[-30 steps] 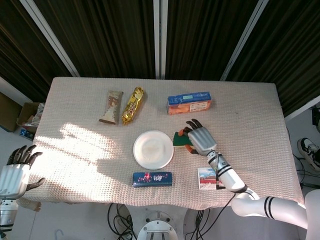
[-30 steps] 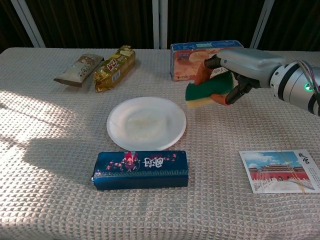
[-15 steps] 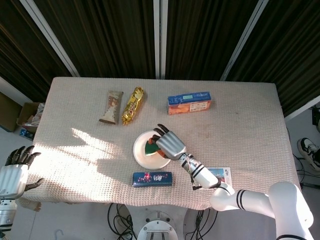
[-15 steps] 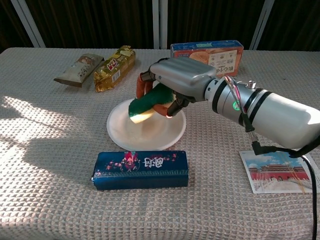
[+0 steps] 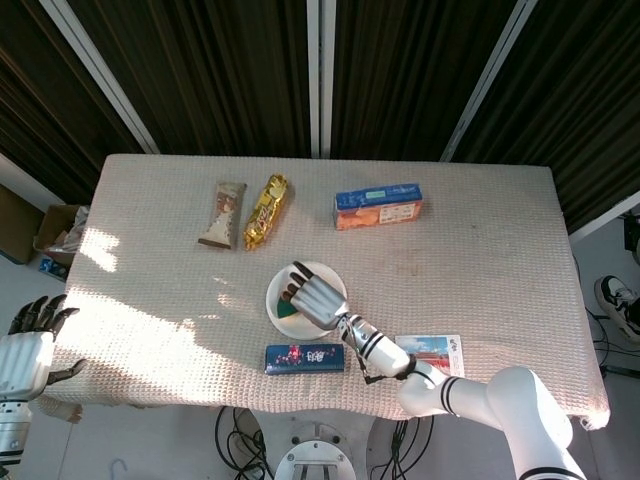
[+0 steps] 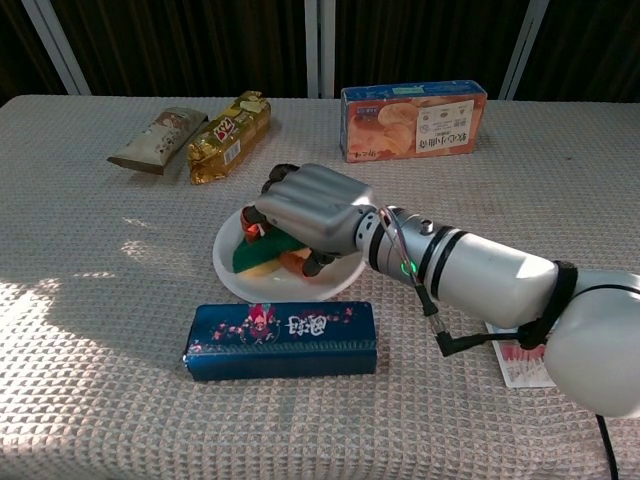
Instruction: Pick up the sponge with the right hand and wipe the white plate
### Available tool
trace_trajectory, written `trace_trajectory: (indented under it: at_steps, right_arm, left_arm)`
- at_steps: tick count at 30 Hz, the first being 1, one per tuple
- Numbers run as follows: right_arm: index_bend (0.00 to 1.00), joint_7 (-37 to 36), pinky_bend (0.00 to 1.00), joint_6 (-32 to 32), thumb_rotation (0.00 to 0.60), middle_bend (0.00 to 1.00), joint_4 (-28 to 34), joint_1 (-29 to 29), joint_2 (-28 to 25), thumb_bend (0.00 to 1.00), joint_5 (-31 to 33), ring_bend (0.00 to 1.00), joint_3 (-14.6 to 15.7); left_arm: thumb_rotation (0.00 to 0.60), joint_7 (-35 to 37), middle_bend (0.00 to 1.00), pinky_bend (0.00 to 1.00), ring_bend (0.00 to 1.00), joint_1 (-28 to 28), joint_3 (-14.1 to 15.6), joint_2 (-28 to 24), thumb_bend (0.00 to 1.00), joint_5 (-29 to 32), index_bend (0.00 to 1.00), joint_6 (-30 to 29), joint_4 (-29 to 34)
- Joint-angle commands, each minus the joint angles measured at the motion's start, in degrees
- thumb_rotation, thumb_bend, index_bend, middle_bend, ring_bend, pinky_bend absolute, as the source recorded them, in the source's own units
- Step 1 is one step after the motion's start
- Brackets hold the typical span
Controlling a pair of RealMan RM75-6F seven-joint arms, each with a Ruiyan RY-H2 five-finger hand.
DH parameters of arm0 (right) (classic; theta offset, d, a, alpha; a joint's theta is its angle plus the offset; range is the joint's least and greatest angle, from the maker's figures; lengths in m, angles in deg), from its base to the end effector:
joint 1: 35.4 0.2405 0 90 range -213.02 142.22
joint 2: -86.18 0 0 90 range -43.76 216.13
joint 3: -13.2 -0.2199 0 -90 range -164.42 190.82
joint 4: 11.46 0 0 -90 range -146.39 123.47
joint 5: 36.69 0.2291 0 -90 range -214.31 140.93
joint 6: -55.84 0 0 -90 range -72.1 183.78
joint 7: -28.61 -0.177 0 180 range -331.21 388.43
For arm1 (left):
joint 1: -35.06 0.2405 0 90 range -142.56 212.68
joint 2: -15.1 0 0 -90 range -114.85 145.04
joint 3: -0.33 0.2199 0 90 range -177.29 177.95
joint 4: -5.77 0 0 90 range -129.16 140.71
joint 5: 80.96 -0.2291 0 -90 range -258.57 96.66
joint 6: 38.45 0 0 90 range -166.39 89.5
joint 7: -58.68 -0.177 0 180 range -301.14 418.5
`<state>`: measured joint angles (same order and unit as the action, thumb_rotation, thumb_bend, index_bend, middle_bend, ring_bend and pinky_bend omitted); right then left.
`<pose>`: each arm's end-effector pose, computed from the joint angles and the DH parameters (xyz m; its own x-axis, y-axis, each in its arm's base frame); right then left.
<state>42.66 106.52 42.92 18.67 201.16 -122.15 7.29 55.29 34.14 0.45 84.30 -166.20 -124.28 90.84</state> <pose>-0.0315 -0.3224 -0.1717 0.6449 -0.0941 0.7585 -0.5440 -0.7536 0.3690 -0.3211 0.1806 0.1066 0.4810 0.0716 0.8738 0.8720 0.0643 -0.4853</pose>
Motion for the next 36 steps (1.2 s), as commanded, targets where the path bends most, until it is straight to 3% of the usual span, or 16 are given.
trace_trajectory:
  at_steps: [1, 5, 9, 16, 19, 26, 31, 36]
  right_arm:
    - [0.66, -1.5, 0.11, 2.8, 0.6, 0.45, 1.4, -0.7, -1.0, 0.4, -0.7, 0.21, -0.8]
    - [0.66, -2.1, 0.11, 5.5, 0.6, 0.45, 4.9, -1.7, -4.1, 0.4, -1.8, 0.21, -0.8]
    - [0.66, 0.1, 0.11, 4.1, 0.6, 0.45, 6.8, -2.1, -5.9, 0.4, -1.4, 0.21, 0.0]
    - [0.66, 3.5, 0.11, -1.6, 0.6, 0.45, 2.9, -1.0, -2.7, 0.41, 0.4, 0.21, 1.1]
    - [0.66, 2.9, 0.11, -0.6, 0.6, 0.45, 2.5, -1.0, -2.3, 0.42, 0.2, 0.22, 0.5]
    - [0.66, 0.1, 0.11, 5.3, 0.6, 0.46, 9.6, -2.9, -7.8, 0.42, -1.8, 0.23, -0.2]
    - [0.66, 2.9, 0.11, 3.2, 0.6, 0.46, 13.8, -3.6, -10.5, 0.43, -1.9, 0.23, 2.2]
    - [0.66, 6.6, 0.11, -0.6, 0.6, 0.46, 13.0, -3.5, -9.8, 0.43, 0.4, 0.23, 2.6]
  left_arm:
    - [0.6, 0.1, 0.12, 0.12, 0.07, 0.1, 0.0, 0.0, 0.0, -0.1, 0.26, -0.2, -0.1]
    - [0.6, 0.1, 0.12, 0.12, 0.07, 0.3, 0.0, 0.0, 0.0, -0.2, 0.26, -0.6, -0.1]
    - [0.6, -0.1, 0.12, 0.12, 0.07, 0.2, 0.0, 0.0, 0.0, -0.3, 0.26, -0.5, 0.2]
    - [0.6, -0.5, 0.12, 0.12, 0.07, 0.3, 0.1, -0.2, 0.0, -0.4, 0.25, -0.4, 0.7]
    - [0.6, -0.5, 0.12, 0.12, 0.07, 0.5, 0.1, -0.5, 0.0, -0.2, 0.25, -0.6, 0.8]
    - [0.6, -0.4, 0.12, 0.12, 0.07, 0.4, -0.1, -0.4, 0.0, -0.5, 0.25, -0.8, 0.8]
    - [0.6, -0.8, 0.12, 0.12, 0.07, 0.2, -0.1, -0.3, 0.0, -1.0, 0.25, -0.8, 1.2]
    - [0.6, -1.2, 0.12, 0.12, 0.07, 0.3, 0.0, -0.5, 0.0, -0.9, 0.25, -0.8, 1.6]
